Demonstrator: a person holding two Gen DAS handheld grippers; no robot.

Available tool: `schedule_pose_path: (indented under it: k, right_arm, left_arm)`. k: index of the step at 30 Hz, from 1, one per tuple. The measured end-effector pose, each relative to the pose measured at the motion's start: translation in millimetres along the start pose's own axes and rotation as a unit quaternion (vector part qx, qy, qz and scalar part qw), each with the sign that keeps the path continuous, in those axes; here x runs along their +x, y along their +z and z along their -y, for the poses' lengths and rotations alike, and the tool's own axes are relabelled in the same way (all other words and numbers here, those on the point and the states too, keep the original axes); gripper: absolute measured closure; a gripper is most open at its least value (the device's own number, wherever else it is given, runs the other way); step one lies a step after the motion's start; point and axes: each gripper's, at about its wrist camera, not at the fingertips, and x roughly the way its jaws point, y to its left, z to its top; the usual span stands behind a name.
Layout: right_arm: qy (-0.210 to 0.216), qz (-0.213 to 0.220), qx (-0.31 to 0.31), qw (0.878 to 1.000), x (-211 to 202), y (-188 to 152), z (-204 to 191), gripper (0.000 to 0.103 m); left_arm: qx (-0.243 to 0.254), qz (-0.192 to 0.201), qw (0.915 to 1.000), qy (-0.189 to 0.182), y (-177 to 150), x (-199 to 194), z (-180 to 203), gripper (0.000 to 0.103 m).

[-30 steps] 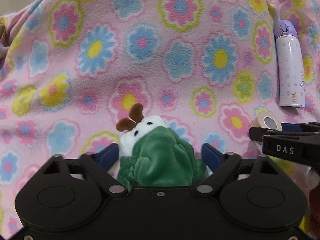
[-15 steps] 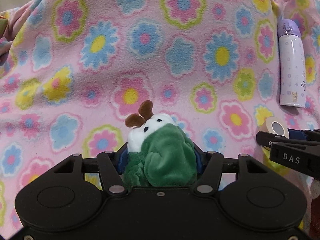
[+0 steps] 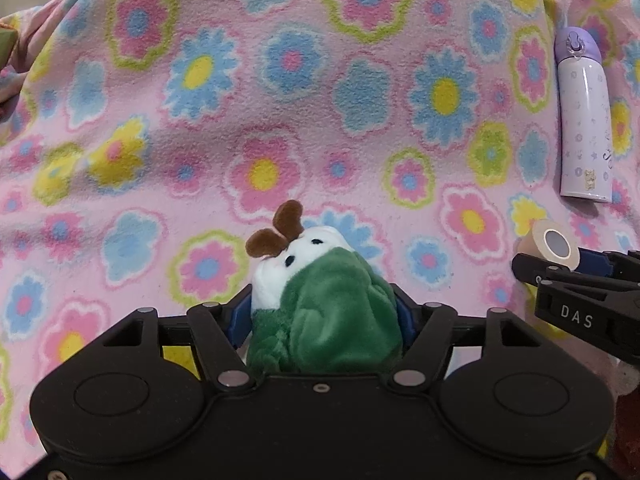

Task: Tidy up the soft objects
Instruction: 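Close the left gripper on the frog plush while the right gripper grasps the beige tape roll, then carry the frog plush and tape roll over the woven basket with both grippers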

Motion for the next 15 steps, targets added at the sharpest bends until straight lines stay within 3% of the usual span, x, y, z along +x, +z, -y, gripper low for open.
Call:
schedule_pose_path:
  k: [8,15]
  right_arm:
    - [0.011,0.000,0.006,1.000,-3.7,3.0,4.7,0.056]
    - [0.030,0.013,0.008,0.999,-43.4,2.8,5.3,0.056]
  left_arm:
    - [0.001,0.007,0.9999,-0.009,0.7,-1.6,1.2,0.049]
    - [-0.009,0.028,0.9995,-0.013,-3.1,-42.7,0.2,0.049]
